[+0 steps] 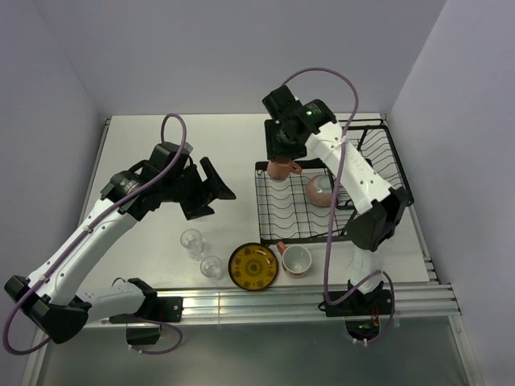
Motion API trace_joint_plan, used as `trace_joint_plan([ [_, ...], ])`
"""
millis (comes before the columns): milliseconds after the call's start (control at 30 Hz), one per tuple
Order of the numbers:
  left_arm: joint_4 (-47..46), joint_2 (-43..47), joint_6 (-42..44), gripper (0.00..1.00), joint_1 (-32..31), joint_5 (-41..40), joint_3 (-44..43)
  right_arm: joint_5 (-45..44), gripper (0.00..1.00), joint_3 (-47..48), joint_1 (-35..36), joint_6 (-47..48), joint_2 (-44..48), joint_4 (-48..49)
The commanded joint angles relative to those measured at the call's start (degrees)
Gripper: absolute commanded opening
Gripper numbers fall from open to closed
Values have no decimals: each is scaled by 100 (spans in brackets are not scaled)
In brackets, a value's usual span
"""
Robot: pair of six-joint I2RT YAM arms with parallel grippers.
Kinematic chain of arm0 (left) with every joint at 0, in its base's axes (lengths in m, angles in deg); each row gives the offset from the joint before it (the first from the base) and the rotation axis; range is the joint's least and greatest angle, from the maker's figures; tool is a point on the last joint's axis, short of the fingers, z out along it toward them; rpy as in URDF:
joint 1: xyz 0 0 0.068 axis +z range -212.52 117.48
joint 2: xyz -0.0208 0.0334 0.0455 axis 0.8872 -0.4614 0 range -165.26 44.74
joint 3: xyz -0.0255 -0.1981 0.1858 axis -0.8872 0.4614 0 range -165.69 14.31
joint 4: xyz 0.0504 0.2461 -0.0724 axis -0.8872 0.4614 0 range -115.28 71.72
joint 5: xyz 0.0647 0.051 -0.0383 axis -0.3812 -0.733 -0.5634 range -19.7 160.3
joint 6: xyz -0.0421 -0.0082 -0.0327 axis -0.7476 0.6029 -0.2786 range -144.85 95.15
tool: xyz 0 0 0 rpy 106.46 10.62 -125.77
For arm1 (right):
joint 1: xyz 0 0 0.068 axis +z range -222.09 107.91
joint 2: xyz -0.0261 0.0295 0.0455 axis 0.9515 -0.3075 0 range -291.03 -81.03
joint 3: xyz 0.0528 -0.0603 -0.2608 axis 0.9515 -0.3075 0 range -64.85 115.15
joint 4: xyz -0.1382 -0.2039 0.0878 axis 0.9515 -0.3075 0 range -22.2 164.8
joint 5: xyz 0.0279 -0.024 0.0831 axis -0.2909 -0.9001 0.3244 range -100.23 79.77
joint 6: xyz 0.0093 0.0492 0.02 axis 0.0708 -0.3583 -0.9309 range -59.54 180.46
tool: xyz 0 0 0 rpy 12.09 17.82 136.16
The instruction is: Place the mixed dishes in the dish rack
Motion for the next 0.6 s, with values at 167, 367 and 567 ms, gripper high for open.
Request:
trace_joint_plan([
  [167,421,63,76,82,-442,-612,-259,-1164,0,427,120,232,-733,-139],
  [367,219,150,-30,82,-573,-516,-48,-1314,0,585,94,188,-1182,-148],
  [567,219,221,-30,82,-617,-507,31,-1384,0,455,-64,170,-1402,-87],
])
